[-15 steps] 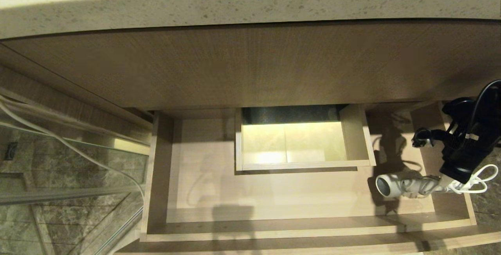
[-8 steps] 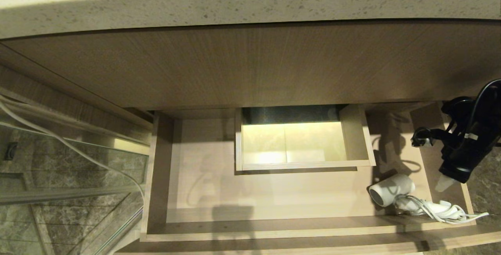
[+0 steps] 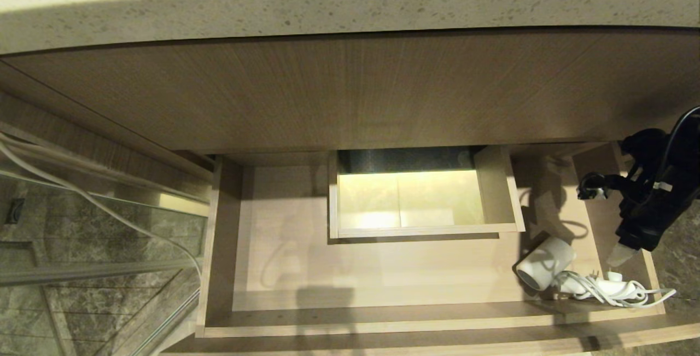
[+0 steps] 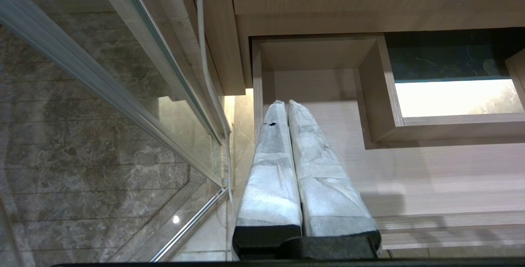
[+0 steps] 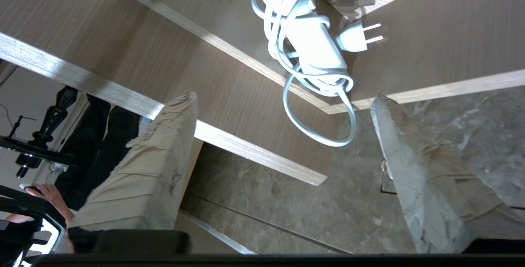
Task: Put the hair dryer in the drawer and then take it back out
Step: Put it into the drawer, then close the drawer
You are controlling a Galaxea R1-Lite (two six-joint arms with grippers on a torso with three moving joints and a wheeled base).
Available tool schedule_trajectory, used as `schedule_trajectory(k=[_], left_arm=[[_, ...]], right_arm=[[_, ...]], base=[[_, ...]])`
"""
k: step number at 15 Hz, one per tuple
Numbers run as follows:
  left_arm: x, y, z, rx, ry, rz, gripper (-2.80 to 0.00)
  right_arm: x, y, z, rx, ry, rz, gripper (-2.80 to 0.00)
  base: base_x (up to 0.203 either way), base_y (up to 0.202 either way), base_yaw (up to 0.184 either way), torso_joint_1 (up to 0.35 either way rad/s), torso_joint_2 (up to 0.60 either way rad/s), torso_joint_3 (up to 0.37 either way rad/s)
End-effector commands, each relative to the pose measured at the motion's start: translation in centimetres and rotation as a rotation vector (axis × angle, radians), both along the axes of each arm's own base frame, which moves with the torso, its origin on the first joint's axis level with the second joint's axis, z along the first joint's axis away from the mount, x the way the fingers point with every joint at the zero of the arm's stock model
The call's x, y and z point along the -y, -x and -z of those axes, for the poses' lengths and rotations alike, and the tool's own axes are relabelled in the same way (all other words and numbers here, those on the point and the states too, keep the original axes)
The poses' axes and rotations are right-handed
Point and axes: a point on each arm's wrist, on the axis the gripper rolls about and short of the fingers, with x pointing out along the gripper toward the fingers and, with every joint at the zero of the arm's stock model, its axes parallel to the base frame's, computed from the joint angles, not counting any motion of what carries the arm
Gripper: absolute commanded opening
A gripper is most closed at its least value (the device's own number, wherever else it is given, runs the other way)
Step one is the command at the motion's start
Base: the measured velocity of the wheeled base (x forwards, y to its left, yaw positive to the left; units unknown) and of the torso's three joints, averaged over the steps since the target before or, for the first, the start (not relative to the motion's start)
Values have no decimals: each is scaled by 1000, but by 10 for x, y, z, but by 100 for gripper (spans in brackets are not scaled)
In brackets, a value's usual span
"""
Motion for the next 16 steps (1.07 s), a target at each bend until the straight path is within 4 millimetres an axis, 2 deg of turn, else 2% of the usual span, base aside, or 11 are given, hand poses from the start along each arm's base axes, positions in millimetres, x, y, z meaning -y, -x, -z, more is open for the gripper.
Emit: schedule_trajectory(k=[1, 12, 16], left_arm=[[0, -4, 11, -38, 1, 0, -280], [0, -4, 11, -38, 1, 0, -280], [0, -4, 11, -38, 1, 0, -280]], right_arm=[[-2, 6, -6, 2, 3, -7, 0], [-2, 18, -9, -21, 6, 6, 0], [18, 22, 0, -57, 47, 70, 0]], base=[[0, 0, 0, 0, 0, 0], [0, 0, 0, 0, 0, 0], [0, 0, 0, 0, 0, 0]])
